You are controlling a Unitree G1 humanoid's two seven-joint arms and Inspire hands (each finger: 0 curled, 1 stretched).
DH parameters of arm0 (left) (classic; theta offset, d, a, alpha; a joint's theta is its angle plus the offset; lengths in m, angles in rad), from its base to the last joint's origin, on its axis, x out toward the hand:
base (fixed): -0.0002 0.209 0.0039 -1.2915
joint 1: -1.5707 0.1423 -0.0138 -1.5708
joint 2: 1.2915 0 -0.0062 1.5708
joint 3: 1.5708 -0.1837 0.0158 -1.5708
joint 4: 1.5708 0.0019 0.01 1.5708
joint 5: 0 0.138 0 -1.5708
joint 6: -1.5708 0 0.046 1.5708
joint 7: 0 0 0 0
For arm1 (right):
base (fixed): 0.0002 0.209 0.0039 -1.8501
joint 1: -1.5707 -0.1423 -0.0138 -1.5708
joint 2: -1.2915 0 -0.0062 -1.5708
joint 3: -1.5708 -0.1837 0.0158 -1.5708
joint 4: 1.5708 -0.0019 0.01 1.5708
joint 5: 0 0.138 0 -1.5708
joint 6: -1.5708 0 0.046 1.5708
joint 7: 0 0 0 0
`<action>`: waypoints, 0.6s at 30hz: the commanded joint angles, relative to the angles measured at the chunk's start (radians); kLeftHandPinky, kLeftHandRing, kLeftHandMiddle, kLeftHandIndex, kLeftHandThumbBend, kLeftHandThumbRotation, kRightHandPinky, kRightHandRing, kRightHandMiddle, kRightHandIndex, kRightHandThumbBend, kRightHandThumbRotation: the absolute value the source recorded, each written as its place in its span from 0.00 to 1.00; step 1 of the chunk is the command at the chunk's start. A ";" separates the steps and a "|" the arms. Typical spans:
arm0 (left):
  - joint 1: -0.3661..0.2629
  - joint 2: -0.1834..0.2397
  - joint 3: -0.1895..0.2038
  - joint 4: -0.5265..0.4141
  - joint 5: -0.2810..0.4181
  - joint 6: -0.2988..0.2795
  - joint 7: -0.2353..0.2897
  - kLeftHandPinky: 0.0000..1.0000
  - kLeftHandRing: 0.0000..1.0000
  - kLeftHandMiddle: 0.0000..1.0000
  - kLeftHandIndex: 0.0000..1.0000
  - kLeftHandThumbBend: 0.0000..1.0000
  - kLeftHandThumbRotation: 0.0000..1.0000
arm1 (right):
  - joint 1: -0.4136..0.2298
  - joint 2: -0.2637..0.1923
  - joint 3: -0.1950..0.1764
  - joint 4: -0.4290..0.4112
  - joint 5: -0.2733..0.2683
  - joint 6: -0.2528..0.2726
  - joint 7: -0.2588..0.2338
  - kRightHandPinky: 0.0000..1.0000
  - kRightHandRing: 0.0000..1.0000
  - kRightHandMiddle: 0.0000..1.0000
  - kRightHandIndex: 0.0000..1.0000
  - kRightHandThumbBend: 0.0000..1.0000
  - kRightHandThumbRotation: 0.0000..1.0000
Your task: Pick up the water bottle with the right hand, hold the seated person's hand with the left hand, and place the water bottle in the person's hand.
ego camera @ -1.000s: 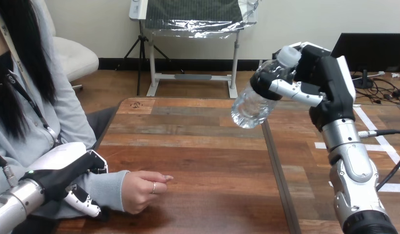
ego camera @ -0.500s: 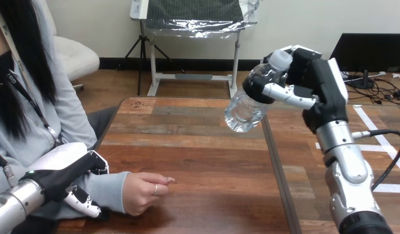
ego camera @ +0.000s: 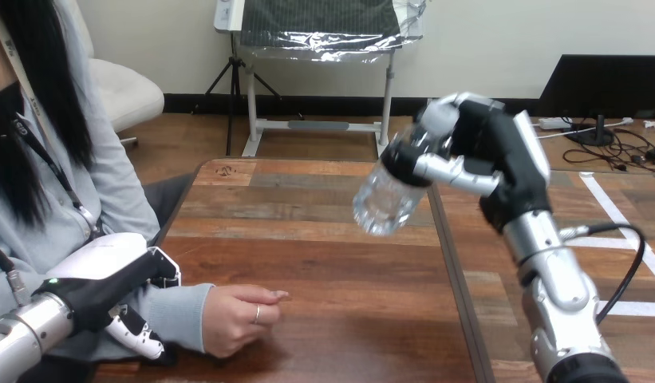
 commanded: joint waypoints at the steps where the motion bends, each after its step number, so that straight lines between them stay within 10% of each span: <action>1: -0.049 0.032 0.010 -0.117 -0.002 -0.023 0.014 0.24 0.29 0.36 0.35 0.86 0.00 | -0.082 0.018 -0.006 0.025 0.004 -0.030 0.007 0.34 0.41 0.48 0.47 0.72 0.00; 18: -0.049 0.051 0.044 -0.268 -0.044 0.046 -0.096 0.22 0.27 0.34 0.33 0.84 0.00 | -0.091 0.054 0.010 0.092 -0.033 -0.043 0.008 0.34 0.41 0.48 0.47 0.75 0.00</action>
